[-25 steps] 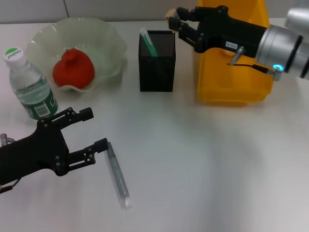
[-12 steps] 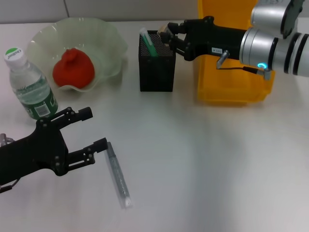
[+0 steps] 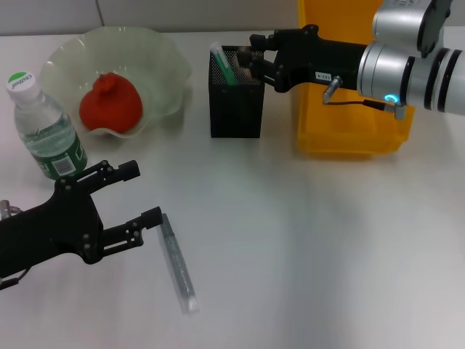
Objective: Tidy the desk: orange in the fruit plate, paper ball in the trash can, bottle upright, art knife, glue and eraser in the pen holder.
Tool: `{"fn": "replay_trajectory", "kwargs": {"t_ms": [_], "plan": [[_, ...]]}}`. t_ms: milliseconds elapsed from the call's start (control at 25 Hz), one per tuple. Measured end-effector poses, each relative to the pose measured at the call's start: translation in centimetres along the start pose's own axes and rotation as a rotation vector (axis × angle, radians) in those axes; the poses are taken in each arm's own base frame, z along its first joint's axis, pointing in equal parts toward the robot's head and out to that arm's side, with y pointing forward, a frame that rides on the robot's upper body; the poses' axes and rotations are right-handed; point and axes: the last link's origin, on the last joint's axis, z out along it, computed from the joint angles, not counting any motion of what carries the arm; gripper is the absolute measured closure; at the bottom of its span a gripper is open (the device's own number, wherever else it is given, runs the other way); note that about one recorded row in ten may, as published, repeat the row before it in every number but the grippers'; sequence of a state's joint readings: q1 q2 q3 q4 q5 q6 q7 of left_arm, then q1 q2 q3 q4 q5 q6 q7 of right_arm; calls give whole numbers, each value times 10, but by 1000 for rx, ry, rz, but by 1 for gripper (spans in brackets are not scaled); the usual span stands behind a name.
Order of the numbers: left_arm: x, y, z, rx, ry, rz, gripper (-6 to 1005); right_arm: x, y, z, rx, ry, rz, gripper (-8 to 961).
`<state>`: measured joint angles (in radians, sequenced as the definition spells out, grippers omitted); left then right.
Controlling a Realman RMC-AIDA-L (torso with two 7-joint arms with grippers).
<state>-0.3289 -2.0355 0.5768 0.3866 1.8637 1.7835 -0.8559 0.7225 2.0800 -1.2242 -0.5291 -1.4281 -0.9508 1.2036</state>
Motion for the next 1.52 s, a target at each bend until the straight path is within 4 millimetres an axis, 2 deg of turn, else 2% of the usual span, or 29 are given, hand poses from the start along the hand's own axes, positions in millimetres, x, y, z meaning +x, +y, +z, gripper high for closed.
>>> {"fn": "replay_trajectory", "kwargs": {"t_ms": [40, 480, 720, 880, 960, 1000, 1120, 1160, 1240, 1440, 1520], "plan": [[0, 0, 0, 0, 0, 0, 199, 0, 0, 0, 3, 2, 0, 699], [0, 1, 0, -3, 3, -1, 199, 0, -2, -1, 11, 2, 8, 396], [0, 1, 0, -4, 3, -1, 199, -1, 1, -10, -8, -38, 15, 375], [1, 1, 0, -7, 5, 0, 199, -5, 12, -28, -89, -108, 46, 360], [1, 1, 0, -9, 5, -1, 200, -4, 21, -49, -160, -169, 73, 353], [1, 1, 0, -9, 5, -1, 200, -4, 21, -49, -160, -169, 73, 349], [2, 0, 2, -17, 2, -6, 200, 2, 27, -70, -202, -192, 98, 339], [2, 0, 2, -17, 2, -6, 200, 10, 30, -86, -207, -190, 114, 335], [2, 0, 3, -24, 1, -4, 200, 15, 31, -93, -210, -184, 117, 328], [7, -2, 6, -46, 6, 10, 200, 44, 42, -125, -267, -93, 115, 149], [10, -4, 7, -57, 9, 21, 200, 57, 43, -138, -255, -60, 120, 149]]}}
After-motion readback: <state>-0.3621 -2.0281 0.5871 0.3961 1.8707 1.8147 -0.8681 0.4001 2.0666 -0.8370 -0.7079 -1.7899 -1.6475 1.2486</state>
